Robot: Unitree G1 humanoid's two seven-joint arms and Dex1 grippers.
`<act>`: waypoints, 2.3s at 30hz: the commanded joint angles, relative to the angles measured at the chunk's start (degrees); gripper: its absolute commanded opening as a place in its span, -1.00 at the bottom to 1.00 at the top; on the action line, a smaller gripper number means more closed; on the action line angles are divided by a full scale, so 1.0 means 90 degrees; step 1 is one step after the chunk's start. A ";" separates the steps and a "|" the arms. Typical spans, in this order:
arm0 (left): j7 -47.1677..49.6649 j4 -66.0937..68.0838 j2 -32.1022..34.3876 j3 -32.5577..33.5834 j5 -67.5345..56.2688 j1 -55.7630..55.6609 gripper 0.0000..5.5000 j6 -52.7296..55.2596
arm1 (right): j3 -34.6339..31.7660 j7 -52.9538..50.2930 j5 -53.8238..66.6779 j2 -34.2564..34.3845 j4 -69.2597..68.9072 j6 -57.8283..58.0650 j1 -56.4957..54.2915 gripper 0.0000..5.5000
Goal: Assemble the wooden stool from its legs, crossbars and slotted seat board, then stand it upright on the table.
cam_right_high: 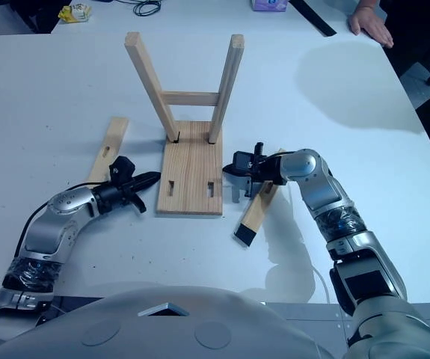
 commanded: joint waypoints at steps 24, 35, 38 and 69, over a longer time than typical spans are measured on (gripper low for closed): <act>0.2986 -0.3225 -0.1723 0.1752 -0.1159 0.0585 -1.00 0.0417 | -0.3017 -0.3155 0.2149 0.0745 -0.2867 0.3749 0.0777 -0.67; 0.4022 -0.4248 -0.2761 0.0775 -0.1234 0.0789 -1.00 0.0317 | -0.3467 -0.5413 0.1987 0.1499 -0.3943 0.6593 0.0763 -0.03; 0.4238 -0.4148 -0.3006 0.0540 -0.0974 0.0859 -1.00 0.0022 | -0.3381 -0.5504 0.1924 0.1251 -0.3910 0.7235 0.0587 0.03; 0.5329 -0.3253 -0.3720 -0.0496 0.0016 0.1592 -1.00 -0.2257 | -0.1959 -0.3046 0.2496 -0.1957 -0.1757 0.9556 -0.1103 0.03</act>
